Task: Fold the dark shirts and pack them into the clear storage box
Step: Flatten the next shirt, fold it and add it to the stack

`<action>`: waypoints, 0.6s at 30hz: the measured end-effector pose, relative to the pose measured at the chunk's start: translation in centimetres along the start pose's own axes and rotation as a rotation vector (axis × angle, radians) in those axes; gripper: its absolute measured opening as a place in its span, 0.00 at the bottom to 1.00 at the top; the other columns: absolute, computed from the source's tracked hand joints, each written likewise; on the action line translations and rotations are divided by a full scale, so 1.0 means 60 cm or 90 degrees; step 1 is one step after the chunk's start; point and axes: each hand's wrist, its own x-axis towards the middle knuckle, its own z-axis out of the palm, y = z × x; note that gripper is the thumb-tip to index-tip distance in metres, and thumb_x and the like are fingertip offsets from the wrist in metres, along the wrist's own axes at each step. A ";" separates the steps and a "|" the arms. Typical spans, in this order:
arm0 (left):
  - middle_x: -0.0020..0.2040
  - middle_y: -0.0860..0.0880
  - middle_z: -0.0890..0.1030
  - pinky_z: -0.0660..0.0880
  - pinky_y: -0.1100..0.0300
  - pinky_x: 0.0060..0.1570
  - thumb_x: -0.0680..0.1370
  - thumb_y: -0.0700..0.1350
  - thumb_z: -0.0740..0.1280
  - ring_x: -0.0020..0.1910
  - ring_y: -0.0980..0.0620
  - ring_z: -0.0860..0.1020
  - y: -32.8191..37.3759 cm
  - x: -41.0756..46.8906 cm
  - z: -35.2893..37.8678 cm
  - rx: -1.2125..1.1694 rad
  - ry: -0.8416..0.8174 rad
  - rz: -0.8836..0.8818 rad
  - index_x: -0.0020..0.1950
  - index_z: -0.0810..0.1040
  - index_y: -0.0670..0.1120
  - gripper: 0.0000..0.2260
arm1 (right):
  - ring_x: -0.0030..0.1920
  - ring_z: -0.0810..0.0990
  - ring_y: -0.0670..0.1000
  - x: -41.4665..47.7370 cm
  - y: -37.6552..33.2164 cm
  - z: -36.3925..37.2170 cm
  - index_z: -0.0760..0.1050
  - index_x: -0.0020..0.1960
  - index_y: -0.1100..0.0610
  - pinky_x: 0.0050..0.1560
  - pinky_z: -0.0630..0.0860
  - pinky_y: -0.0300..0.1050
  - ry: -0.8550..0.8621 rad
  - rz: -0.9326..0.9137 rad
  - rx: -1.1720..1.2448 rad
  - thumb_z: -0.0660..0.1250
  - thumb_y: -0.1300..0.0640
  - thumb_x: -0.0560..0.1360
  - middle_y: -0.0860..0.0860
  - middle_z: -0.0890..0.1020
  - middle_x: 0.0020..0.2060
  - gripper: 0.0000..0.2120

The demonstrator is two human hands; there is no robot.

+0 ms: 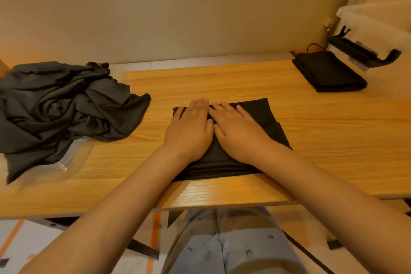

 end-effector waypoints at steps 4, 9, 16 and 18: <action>0.80 0.52 0.48 0.40 0.57 0.75 0.83 0.55 0.48 0.78 0.57 0.45 -0.024 0.001 0.015 -0.008 0.005 0.010 0.80 0.47 0.48 0.26 | 0.77 0.42 0.44 0.000 0.019 0.011 0.45 0.79 0.50 0.76 0.40 0.48 -0.022 -0.006 0.002 0.45 0.47 0.83 0.45 0.47 0.78 0.25; 0.80 0.53 0.48 0.43 0.52 0.76 0.81 0.61 0.48 0.78 0.56 0.45 -0.041 -0.004 0.008 -0.024 -0.005 -0.030 0.79 0.47 0.51 0.29 | 0.77 0.44 0.44 0.003 0.072 -0.006 0.44 0.79 0.47 0.76 0.42 0.48 -0.047 0.061 -0.009 0.44 0.37 0.80 0.45 0.48 0.78 0.31; 0.80 0.53 0.49 0.44 0.53 0.76 0.81 0.61 0.46 0.78 0.56 0.46 -0.086 -0.021 -0.001 -0.033 -0.011 -0.070 0.80 0.46 0.50 0.29 | 0.77 0.45 0.44 -0.011 0.134 -0.018 0.46 0.79 0.49 0.75 0.43 0.47 -0.055 0.111 0.034 0.45 0.43 0.82 0.45 0.49 0.78 0.27; 0.80 0.52 0.50 0.45 0.53 0.76 0.82 0.59 0.46 0.78 0.56 0.47 -0.095 -0.026 -0.003 -0.045 -0.006 -0.077 0.80 0.46 0.49 0.29 | 0.77 0.46 0.44 -0.017 0.138 -0.019 0.47 0.79 0.50 0.75 0.43 0.46 -0.038 0.121 0.061 0.46 0.45 0.83 0.46 0.49 0.78 0.26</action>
